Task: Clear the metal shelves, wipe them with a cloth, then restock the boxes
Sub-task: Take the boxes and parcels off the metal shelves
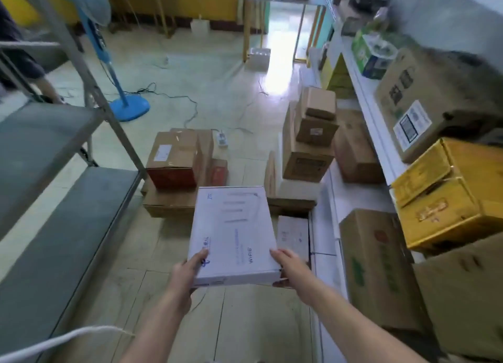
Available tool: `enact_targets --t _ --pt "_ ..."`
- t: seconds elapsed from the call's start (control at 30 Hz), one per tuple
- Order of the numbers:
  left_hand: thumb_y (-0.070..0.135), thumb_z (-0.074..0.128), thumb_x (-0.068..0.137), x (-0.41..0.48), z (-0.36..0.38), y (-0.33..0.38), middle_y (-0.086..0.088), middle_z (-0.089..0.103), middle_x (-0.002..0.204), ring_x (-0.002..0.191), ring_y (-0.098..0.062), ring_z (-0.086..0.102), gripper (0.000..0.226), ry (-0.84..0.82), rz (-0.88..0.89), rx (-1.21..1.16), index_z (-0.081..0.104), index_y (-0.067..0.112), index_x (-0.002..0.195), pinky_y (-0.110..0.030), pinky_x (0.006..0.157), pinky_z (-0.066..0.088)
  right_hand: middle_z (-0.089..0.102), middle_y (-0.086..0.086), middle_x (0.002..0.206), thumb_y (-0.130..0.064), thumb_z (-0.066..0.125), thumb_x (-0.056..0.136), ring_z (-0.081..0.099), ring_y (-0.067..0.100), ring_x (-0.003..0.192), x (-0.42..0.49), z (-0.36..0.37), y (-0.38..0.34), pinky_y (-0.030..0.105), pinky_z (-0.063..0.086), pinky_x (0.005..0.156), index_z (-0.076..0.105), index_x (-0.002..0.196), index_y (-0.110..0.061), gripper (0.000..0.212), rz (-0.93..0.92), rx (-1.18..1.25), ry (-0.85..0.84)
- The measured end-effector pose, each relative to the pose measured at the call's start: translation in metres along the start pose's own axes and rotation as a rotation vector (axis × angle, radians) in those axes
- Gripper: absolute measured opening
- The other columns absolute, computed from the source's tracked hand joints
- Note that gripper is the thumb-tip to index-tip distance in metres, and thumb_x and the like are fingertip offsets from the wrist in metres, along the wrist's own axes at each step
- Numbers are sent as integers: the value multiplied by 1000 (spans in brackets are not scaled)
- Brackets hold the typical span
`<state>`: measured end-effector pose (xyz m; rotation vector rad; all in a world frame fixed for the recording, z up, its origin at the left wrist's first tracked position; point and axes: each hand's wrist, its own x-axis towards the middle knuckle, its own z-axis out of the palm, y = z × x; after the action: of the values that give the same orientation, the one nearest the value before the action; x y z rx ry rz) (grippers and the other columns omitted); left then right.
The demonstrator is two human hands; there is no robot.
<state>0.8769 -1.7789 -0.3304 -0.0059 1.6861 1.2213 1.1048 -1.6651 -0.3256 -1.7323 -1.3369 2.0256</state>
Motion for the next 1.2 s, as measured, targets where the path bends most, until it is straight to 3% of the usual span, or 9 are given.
enact_targets --t 0.17,0.3,0.37,0.57,0.67,0.8,0.97,1.1,1.2 --pt "27 82 80 74 66 -8 -14 75 94 72 -26 67 41 -95 -60 177 70 -1 107 -31 61 50 65 9 113 -38 57 102 63 26 87 46 -44 31 36 60 72 58 129 -16 35 117 163 89" --pt "48 86 42 145 111 -27 -13 78 95 83 -31 72 77 -200 -204 324 73 3 103 -37 73 54 70 9 112 -39 58 102 65 25 90 93 -61 59 36 58 70 65 122 -15 32 306 290 177" --pt "52 84 39 183 131 -34 -12 78 93 85 -32 74 81 -238 -265 383 74 2 102 -40 74 56 72 8 111 -39 57 102 67 24 89 121 -67 64 34 57 66 65 120 -14 32 369 347 236" --pt "31 82 80 311 204 -57 -9 78 83 75 -28 73 39 -284 -329 554 73 0 100 -33 66 54 71 13 115 -38 59 101 69 29 94 240 -86 92 39 60 70 67 115 -13 30 476 473 398" --pt "36 82 80 387 241 -88 -3 78 78 73 -25 72 37 -329 -285 593 71 4 95 -34 68 54 69 16 117 -27 61 100 66 27 95 313 -104 118 33 58 66 68 112 -12 21 453 540 470" --pt "42 77 86 481 287 -155 -9 73 94 78 -24 69 37 -341 -263 629 66 9 98 -29 60 53 69 14 109 -20 65 98 67 32 95 425 -139 173 47 58 91 68 111 -7 19 478 635 542" --pt "55 65 91 555 332 -245 -4 68 106 94 -20 63 48 -315 -179 770 62 12 112 -35 78 46 62 3 113 -26 54 105 63 21 95 530 -190 239 37 58 89 61 111 -19 11 453 407 484" --pt "53 58 95 590 355 -308 9 66 102 91 -8 63 39 -360 -68 866 55 19 116 -27 71 47 62 1 122 -35 46 107 60 20 104 586 -224 297 38 52 93 61 125 -22 26 390 -21 434" --pt "51 59 91 618 359 -342 5 66 119 109 -16 65 45 -431 52 988 55 23 126 -38 93 53 56 7 112 -33 46 107 57 16 82 615 -243 314 19 44 64 61 118 -25 21 318 -189 457"
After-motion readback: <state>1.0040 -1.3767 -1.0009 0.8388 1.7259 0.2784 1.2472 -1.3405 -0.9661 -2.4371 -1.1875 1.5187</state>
